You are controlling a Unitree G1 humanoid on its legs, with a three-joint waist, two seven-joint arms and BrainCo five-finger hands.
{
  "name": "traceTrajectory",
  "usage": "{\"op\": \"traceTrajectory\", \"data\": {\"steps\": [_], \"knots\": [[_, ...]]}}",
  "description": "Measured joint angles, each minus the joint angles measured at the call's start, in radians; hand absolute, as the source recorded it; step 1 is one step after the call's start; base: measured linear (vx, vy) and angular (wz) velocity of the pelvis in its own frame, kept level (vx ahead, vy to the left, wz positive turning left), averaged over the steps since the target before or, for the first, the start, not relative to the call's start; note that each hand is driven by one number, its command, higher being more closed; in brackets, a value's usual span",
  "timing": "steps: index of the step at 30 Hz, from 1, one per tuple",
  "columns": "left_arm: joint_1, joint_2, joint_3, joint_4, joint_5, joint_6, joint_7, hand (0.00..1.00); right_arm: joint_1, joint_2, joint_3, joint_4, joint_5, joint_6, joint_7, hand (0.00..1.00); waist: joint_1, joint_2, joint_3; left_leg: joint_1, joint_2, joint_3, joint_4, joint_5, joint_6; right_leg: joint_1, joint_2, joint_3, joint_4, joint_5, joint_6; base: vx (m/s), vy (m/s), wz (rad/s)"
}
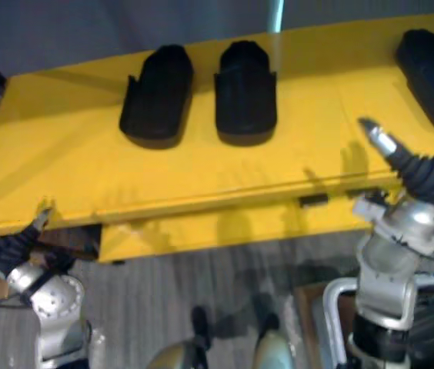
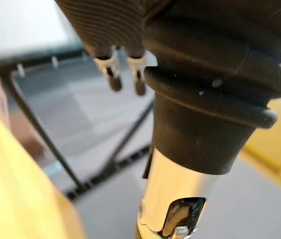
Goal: Walk over and take plastic housings, then place them on the shelf
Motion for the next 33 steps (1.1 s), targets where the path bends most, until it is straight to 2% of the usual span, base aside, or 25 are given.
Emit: {"op": "traceTrajectory", "data": {"steps": [3,5,7,11,13,15,17,21,23,24,26,29,33], "knots": [[0.046,-0.003,0.028,0.09,-0.004,0.003,0.002,0.0,-0.102,-0.058,0.018,0.071,0.026,-0.001,0.003,0.0,0.002,-0.009,-0.015,0.002,-0.002,-0.017,-0.001,0.001,-0.001,0.017,-0.002,-0.022,-0.011,0.002,0.002,0.01,-0.005,0.19],[0.071,-0.002,0.035,0.166,-0.017,0.002,-0.007,0.0,-0.177,-0.1,0.076,0.145,0.095,0.0,0.031,0.0,0.012,-0.019,-0.025,0.001,-0.002,-0.017,-0.002,0.002,-0.001,0.017,-0.001,-0.022,-0.012,0.002,0.002,0.0,0.0,0.0],[0.074,-0.001,0.035,0.328,-0.051,0.003,-0.036,0.0,-0.272,-0.156,0.19,0.235,0.176,0.001,0.086,0.0,0.025,-0.025,-0.033,0.001,-0.003,-0.021,-0.007,0.007,-0.001,0.017,-0.002,-0.025,-0.012,0.002,0.002,0.01,-0.013,0.04],[0.086,-0.003,0.015,0.509,-0.075,0.006,-0.091,0.0,-0.451,-0.205,0.368,0.413,0.294,0.005,0.161,0.0,0.034,-0.026,-0.034,0.001,-0.006,-0.05,-0.034,0.03,-0.001,0.02,-0.004,-0.052,-0.009,0.002,0.002,0.01,-0.017,0.21],[0.097,0.008,-0.03,0.607,-0.103,0.008,-0.12,0.0,-0.579,-0.204,0.452,0.547,0.366,0.011,0.18,0.0,0.071,-0.027,-0.033,-0.001,-0.005,-0.053,-0.031,0.032,-0.001,0.021,-0.004,-0.053,-0.008,0.001,0.002,0.01,-0.022,0.05],[0.102,0.008,-0.066,0.661,-0.131,0.008,-0.139,0.0,-0.653,-0.201,0.491,0.63,0.429,0.014,0.191,0.0,0.089,-0.027,-0.033,-0.003,-0.005,-0.06,-0.031,0.034,-0.002,0.023,-0.004,-0.058,-0.007,0.001,0.002,0.01,-0.019,0.13],[0.102,0.01,-0.12,0.757,-0.17,0.007,-0.177,0.0,-0.754,-0.154,0.515,0.751,0.497,0.034,0.192,0.0,0.113,-0.037,-0.027,-0.003,-0.002,-0.074,-0.029,0.037,-0.005,0.033,-0.003,-0.078,0.0,-0.003,-0.005,0.01,-0.032,0.22],[0.085,0.016,-0.165,0.876,-0.245,0.001,-0.245,0.0,-0.883,-0.043,0.517,0.888,0.538,0.045,0.189,0.0,0.14,-0.053,0.004,-0.007,0.003,-0.078,-0.025,0.041,-0.011,0.027,0.0,-0.081,0.014,-0.01,-0.016,-0.02,-0.037,0.04],[0.056,0.034,-0.212,0.946,-0.319,-0.003,-0.324,0.0,-0.979,0.038,0.506,1.007,0.578,0.052,0.185,0.0,0.146,-0.056,0.036,-0.037,0.006,-0.1,-0.017,0.052,-0.014,0.011,0.001,-0.099,0.022,-0.014,-0.022,-0.04,-0.04,0.21],[0.05,0.037,-0.218,0.952,-0.326,-0.003,-0.333,0.0,-0.989,0.046,0.503,1.019,0.579,0.052,0.185,0.0,0.148,-0.056,0.043,-0.038,0.007,-0.102,-0.017,0.053,-0.014,0.012,0.001,-0.102,0.022,-0.014,-0.023,-0.05,-0.032,0.18],[0.018,0.055,-0.241,0.97,-0.36,-0.004,-0.384,0.0,-1.042,0.09,0.497,1.102,0.599,0.056,0.172,0.0,0.176,-0.058,0.082,-0.041,0.011,-0.107,-0.018,0.06,-0.018,0.011,0.006,-0.105,0.023,-0.016,-0.025,-0.05,-0.031,0.07],[-0.011,0.061,-0.259,0.978,-0.401,-0.007,-0.417,0.0,-1.106,0.132,0.468,1.21,0.603,0.09,0.169,0.0,0.192,-0.051,0.105,-0.063,0.012,-0.135,-0.018,0.072,-0.019,0.009,0.008,-0.131,0.019,-0.016,-0.025,-0.02,-0.022,0.24],[-0.038,0.08,-0.304,0.984,-0.419,-0.009,-0.426,0.0,-1.18,0.146,0.415,1.323,0.602,0.114,0.165,0.0,0.217,-0.048,0.119,-0.089,0.012,-0.162,-0.016,0.08,-0.022,0.001,0.01,-0.153,0.018,-0.016,-0.025,0.01,-0.019,0.23]]}}
